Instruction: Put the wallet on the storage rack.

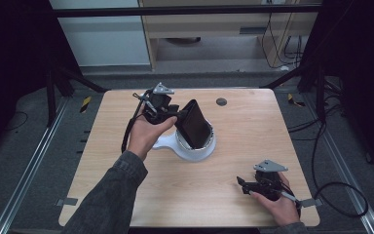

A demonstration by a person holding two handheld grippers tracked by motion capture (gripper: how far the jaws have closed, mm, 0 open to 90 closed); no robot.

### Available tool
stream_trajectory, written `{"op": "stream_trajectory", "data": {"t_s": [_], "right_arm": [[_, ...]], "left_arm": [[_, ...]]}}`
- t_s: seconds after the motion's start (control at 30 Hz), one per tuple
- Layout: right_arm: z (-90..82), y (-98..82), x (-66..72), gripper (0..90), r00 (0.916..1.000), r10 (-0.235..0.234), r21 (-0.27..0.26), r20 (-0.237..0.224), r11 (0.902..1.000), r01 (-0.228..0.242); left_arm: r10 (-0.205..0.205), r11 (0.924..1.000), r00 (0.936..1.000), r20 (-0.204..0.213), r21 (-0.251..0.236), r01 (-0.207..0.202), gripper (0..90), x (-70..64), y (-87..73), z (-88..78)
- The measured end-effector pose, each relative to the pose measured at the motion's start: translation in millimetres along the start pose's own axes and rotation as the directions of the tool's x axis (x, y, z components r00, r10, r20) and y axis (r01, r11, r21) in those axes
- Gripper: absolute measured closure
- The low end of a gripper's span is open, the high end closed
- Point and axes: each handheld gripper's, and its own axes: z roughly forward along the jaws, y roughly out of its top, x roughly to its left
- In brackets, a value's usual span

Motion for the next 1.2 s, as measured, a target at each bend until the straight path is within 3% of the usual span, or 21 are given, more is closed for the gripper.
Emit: {"op": "stream_trajectory", "data": {"t_s": [0.5,0.67,0.83,1.2], "right_arm": [[-0.2,-0.4,-0.5,14.3,1.0000,-0.001,0.003,0.001,1.0000,0.001],[-0.3,-0.6,-0.6,14.3,1.0000,0.004,0.007,0.000,1.0000,-0.004],[-0.2,-0.7,-0.4,14.2,1.0000,0.004,0.008,-0.001,1.0000,-0.004],[0.4,-1.1,-0.1,14.0,1.0000,0.003,0.012,0.001,0.9999,-0.003]], "left_arm": [[0.041,0.9974,0.9990,0.017,-0.059,-0.040,49.6,-3.3,0.2,-13.8],[0.061,0.9950,0.9980,0.014,-0.080,-0.060,38.1,-5.7,-1.3,-19.5],[0.106,0.9904,0.9943,0.012,-0.091,-0.104,27.5,-12.1,-5.1,-25.4],[0.120,0.9872,0.9920,0.037,-0.109,-0.116,11.1,-21.0,-16.2,-34.0]]}}
